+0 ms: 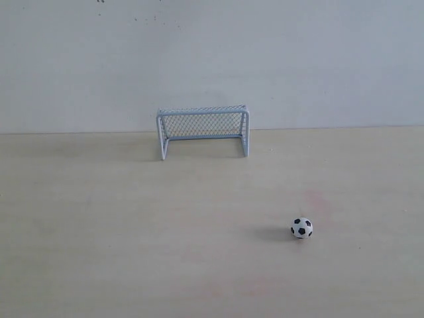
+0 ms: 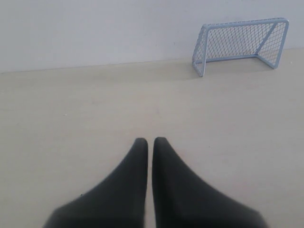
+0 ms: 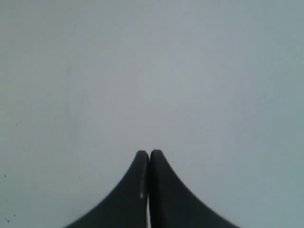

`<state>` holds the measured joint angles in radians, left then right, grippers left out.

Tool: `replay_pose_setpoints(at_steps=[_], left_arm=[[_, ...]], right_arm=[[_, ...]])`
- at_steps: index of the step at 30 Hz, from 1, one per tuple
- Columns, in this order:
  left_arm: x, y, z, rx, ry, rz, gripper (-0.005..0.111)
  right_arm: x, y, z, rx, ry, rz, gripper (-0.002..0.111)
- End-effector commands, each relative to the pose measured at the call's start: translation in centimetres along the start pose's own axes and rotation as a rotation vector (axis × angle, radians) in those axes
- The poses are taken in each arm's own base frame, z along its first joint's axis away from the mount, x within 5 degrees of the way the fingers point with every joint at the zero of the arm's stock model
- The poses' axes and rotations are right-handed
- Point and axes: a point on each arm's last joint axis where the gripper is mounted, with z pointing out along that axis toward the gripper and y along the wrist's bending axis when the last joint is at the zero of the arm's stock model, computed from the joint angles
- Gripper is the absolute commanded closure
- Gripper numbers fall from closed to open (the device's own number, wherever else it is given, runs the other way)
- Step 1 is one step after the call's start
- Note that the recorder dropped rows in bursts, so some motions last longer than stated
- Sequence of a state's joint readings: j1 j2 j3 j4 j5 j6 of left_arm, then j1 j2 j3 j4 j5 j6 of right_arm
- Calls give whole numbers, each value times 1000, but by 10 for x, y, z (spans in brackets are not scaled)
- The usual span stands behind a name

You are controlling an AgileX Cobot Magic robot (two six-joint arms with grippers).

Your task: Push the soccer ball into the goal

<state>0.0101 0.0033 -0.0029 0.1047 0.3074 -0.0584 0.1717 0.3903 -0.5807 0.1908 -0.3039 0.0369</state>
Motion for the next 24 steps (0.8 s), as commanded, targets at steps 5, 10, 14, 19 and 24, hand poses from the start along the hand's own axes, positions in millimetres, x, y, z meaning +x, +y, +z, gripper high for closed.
replay_pose_setpoints(at_steps=[5, 10, 14, 19, 24], left_arm=[[1, 0, 0, -3, -1, 2, 102], [1, 0, 0, -3, -1, 2, 102], [1, 0, 0, -3, -1, 2, 102], [1, 0, 0, -3, -1, 2, 102], [1, 0, 0, -3, -1, 2, 102]], right_arm=[[26, 9, 95, -97, 706, -412, 109], [71, -8, 130, -99, 1183, -584, 109], [108, -29, 138, -60, 1429, -749, 109], [149, -40, 146, -254, 1571, -947, 109], [177, -42, 138, -752, 1699, -1193, 109]])
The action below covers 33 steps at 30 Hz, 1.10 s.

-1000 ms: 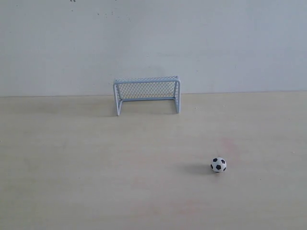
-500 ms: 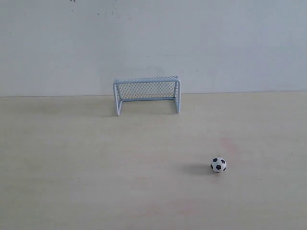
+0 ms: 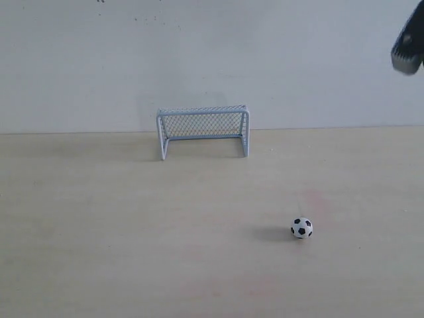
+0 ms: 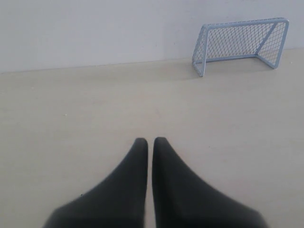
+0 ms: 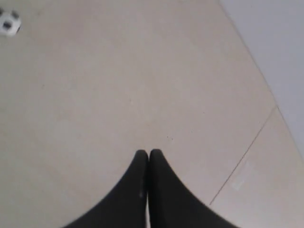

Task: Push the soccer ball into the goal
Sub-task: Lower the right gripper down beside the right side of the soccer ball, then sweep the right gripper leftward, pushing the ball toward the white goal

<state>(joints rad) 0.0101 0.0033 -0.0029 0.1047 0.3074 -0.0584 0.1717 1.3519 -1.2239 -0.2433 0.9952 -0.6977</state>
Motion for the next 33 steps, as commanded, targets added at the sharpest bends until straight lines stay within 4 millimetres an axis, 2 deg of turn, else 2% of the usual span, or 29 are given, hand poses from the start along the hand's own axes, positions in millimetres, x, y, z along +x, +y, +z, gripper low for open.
replay_pose_setpoints(at_steps=[1, 3, 7, 8, 10, 12, 14, 16, 22, 25, 33], left_arm=[[1, 0, 0, -3, -1, 2, 102], [1, 0, 0, -3, -1, 2, 102], [1, 0, 0, -3, -1, 2, 102], [1, 0, 0, -3, -1, 2, 102], [1, 0, 0, -3, -1, 2, 102], [1, 0, 0, -3, -1, 2, 102], [1, 0, 0, -3, -1, 2, 102], [1, 0, 0, -3, -1, 2, 102], [1, 0, 0, -3, -1, 2, 102], [1, 0, 0, -3, -1, 2, 102], [1, 0, 0, -3, -1, 2, 102]], right_arm=[[-3, 7, 18, -131, 34, -411, 109], [-9, 11, 29, -182, 7, -456, 109], [-24, 21, 55, -297, -88, -416, 109], [-27, 27, 62, -359, -118, -490, 109], [-28, 39, 75, -490, -183, -754, 109], [-33, 43, 89, -523, -222, -784, 109], [-35, 48, 107, -556, -217, -788, 109], [-37, 54, 123, -583, -187, -864, 109], [-49, 81, 160, -625, -111, -1013, 109], [-59, 94, 171, -605, -118, -1062, 109], [-65, 99, 180, -572, -135, -1066, 109]])
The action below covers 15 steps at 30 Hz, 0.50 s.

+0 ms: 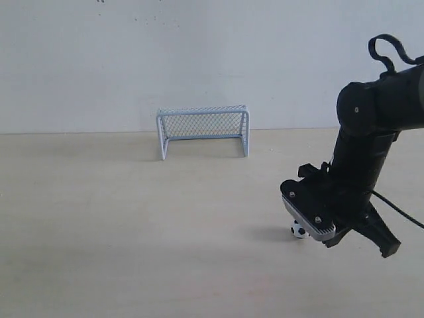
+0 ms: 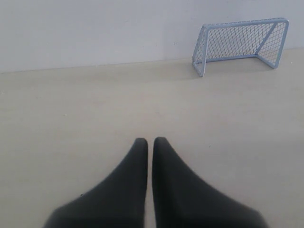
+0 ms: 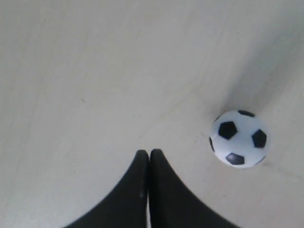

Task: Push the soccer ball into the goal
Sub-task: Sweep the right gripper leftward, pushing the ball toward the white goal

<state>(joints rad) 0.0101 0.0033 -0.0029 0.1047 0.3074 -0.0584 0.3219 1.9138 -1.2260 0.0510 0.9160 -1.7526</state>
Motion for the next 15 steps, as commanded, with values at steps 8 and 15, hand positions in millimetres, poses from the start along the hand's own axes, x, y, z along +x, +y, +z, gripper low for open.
replay_pose_setpoints(at_steps=[8, 15], left_arm=[[1, 0, 0, -3, -1, 2, 102], [1, 0, 0, -3, -1, 2, 102]], right_arm=[[-4, -7, 14, 17, -25, 8, 109], [-10, -80, -96, 1296, -92, 410, 109]])
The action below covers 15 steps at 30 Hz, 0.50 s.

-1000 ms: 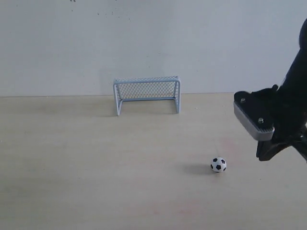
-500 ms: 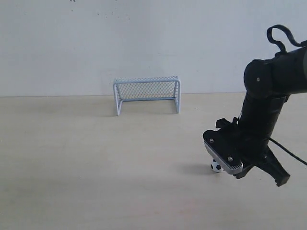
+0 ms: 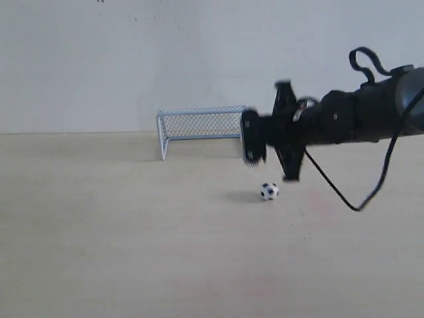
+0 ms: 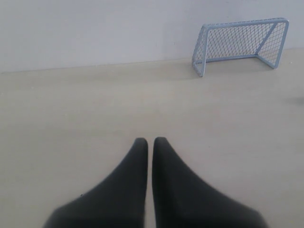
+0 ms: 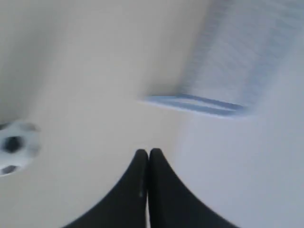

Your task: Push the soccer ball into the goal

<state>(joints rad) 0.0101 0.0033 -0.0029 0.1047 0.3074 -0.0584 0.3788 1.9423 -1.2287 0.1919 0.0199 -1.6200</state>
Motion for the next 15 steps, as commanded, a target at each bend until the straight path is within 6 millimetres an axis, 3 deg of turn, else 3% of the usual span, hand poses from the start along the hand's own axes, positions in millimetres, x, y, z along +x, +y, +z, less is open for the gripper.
replay_pose_setpoints(at_steps=[1, 4, 15], left_arm=[[1, 0, 0, -3, -1, 2, 102], [1, 0, 0, -3, -1, 2, 102], [1, 0, 0, -3, -1, 2, 102]], right_arm=[[-8, -59, -50, 366, -38, 159, 109], [-11, -46, -58, 162, -34, -15, 109], [-13, -30, -58, -31, -51, 51, 109]])
